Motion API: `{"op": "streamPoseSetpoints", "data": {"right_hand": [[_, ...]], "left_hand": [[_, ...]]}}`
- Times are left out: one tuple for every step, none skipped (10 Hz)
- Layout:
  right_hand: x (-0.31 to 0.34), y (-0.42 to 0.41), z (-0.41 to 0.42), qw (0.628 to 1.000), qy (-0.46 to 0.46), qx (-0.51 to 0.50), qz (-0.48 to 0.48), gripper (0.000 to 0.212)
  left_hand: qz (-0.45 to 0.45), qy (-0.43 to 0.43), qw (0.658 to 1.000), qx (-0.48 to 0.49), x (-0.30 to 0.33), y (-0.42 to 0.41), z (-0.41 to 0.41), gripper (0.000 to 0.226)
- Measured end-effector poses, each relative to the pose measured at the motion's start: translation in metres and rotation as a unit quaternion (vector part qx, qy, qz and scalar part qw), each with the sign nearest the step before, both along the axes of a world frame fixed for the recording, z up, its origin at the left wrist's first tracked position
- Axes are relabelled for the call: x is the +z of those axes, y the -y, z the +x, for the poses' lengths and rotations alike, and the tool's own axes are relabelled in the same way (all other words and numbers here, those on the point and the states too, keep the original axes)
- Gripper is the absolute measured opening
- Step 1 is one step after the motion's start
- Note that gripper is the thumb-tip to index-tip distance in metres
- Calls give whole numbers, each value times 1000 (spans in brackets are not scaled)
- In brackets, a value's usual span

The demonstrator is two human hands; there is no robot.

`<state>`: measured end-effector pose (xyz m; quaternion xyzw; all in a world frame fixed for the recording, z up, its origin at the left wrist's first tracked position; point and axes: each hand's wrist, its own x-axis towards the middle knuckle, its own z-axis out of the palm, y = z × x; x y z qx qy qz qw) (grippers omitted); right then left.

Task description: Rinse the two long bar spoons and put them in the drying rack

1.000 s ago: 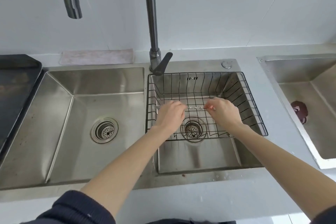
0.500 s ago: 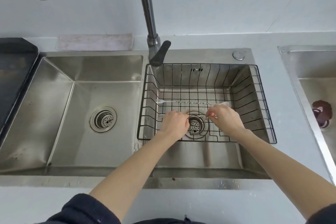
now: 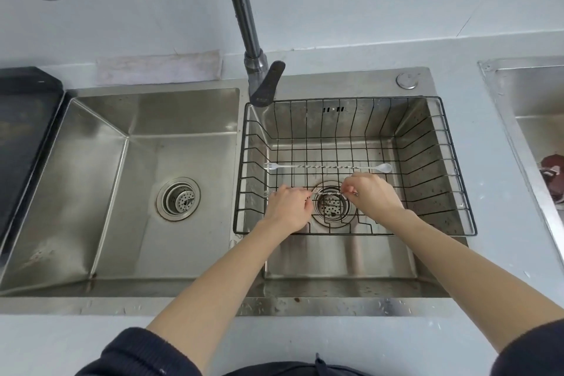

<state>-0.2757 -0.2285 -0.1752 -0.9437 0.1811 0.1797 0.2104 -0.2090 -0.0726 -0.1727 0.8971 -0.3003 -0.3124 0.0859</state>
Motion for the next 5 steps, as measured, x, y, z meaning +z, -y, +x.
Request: {"op": "streamPoseSetpoints", "data": {"right_hand": [[-2,-1,1,1000,-5,-2,3,17],[-4,-2,2,1000,-2,-3,5,16],[-4,-1,1,1000,-8,-8,7,17],[-1,-3,0,1000,-9,-8,-1,20],[5,-3,-1,1000,-9,-5,-15,24]], "left_hand": [[7,-15,1000,8,1,-1,0,40],[15,-14,1000,6,3,-2,0,40],[20,-22,1000,6,1,-3,1,40],[11,-20,1000,5,3,-3,2,39],[19,19,1000,14,8,-4,7,38]]}}
